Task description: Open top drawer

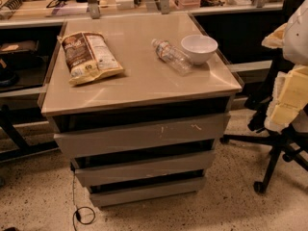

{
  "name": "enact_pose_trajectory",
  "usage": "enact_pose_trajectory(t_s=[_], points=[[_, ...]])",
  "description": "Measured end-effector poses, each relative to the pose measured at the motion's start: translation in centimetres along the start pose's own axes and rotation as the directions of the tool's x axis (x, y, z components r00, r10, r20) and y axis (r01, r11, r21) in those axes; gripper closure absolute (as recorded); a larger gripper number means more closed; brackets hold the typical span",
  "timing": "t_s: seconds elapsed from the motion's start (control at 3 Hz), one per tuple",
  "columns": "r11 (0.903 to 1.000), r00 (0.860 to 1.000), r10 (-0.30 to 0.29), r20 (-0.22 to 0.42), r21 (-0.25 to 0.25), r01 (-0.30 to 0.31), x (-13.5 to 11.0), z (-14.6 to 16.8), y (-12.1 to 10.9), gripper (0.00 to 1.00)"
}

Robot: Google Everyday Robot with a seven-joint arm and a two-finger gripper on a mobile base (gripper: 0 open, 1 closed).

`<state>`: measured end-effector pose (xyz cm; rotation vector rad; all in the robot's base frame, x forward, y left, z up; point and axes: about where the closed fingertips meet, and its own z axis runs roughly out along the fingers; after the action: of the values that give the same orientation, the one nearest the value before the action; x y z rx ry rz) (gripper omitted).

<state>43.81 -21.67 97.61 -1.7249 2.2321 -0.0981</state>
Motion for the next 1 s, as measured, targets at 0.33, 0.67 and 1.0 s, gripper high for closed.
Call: enact_pose_trajectory(t_s=[0.33,0.67,1.0], points=[[1.0000,1.000,0.000,0.000,0.000,0.000,0.0,0.0,0.0,0.00],[0.9997,1.000,0.017,0.006,-0.020,-0.017,0.0,2.0,0.8,0.00],[0.9975,1.000,0.020,0.020,-0.068,-0.019,-0.7,6.7,1.8,0.00]])
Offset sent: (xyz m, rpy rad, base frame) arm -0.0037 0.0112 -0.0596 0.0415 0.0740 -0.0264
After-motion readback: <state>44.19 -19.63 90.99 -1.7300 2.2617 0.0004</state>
